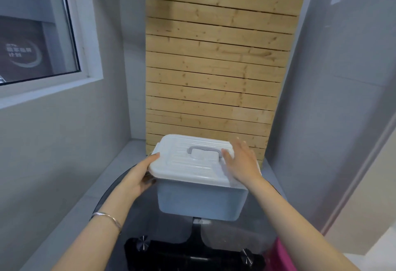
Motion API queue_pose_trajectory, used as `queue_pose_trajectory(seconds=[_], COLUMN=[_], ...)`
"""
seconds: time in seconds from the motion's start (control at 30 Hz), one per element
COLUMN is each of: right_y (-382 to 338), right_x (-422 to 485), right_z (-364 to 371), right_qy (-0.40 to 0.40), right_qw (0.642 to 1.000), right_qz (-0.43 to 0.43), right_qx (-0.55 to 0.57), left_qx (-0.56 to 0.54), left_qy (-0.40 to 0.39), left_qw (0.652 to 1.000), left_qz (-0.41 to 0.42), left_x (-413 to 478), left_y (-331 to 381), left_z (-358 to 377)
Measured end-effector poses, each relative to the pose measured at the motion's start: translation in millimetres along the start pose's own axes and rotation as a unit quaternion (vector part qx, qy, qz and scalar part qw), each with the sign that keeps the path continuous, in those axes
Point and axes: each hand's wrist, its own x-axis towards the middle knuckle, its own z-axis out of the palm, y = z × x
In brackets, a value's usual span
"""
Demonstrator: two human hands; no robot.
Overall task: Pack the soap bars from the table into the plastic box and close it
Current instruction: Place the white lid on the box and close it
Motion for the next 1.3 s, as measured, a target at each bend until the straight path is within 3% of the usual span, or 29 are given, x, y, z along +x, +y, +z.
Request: queue_pose_trajectory(seconds=[0.23,0.43,0.73,1.0,1.13,1.3], right_y=[-89.8,-109.2,-105.2,-104.3,-104.6,-98.2], right_x=[34.6,49.8,52.8,55.4,54.6,38.2], right_z=[51.8,79.8,84.3,89.4,88.2,70.1], right_qy=[-0.135,-0.188,-0.181,-0.173,-0.162,-0.074], right_qw=[0.978,0.957,0.960,0.965,0.969,0.979], right_qz=[-0.159,-0.205,-0.199,-0.193,-0.187,-0.168], right_qx=[-0.021,-0.086,-0.082,-0.050,-0.026,0.084], left_qx=[0.029,0.031,0.173,0.363,0.404,0.490], left_qy=[-0.015,-0.016,0.016,-0.001,0.004,0.027], left_qw=[0.999,0.999,0.973,0.910,0.891,0.845], left_qz=[-0.010,0.016,0.155,0.201,0.209,0.212], left_x=[6.8,13.2,6.6,8.3,9.1,0.8], left_y=[-2.9,-4.7,-6.8,0.7,-1.6,0.2], left_z=[-8.0,-7.9,7.0,-2.7,-6.4,-5.5])
